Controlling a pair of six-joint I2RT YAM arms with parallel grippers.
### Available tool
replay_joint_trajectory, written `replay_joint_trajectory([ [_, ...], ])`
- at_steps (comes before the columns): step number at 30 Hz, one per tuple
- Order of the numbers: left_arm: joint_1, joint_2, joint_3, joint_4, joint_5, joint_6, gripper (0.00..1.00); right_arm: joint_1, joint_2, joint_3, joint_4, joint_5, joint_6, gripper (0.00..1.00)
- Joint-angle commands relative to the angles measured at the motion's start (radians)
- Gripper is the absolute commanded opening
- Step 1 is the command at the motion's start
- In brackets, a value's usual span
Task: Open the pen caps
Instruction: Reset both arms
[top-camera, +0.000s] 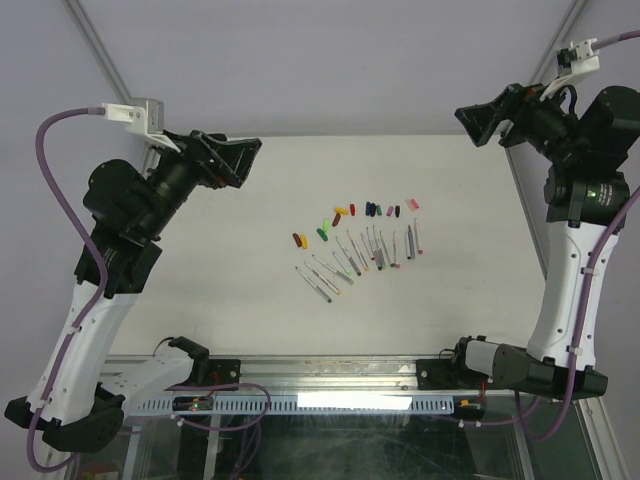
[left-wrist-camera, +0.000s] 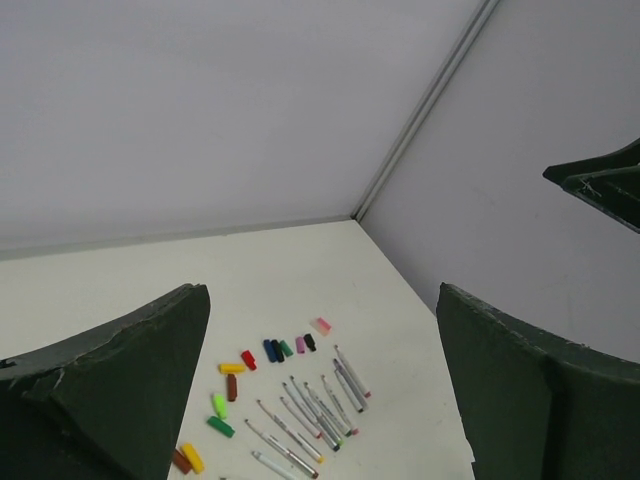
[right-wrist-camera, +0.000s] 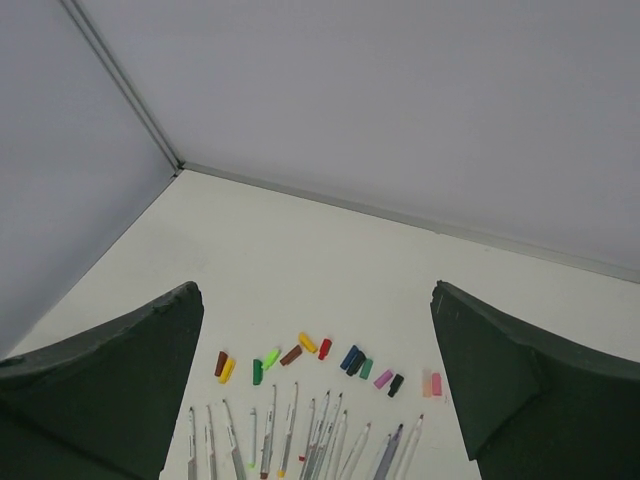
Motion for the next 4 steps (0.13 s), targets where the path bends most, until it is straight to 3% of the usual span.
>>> replay_joint_trajectory([
  [1,-0.005,-0.021,0.018,-0.002,0.033,0.033,0.99,-0.002,-0.03,0.027,-0.002,0.019,-0.014,0.99],
  [4,-0.005,-0.024,0.003,-0.001,0.026,0.034,0.99,-0.002,-0.028,0.028,-0.015,-0.029,-0.028,0.99],
])
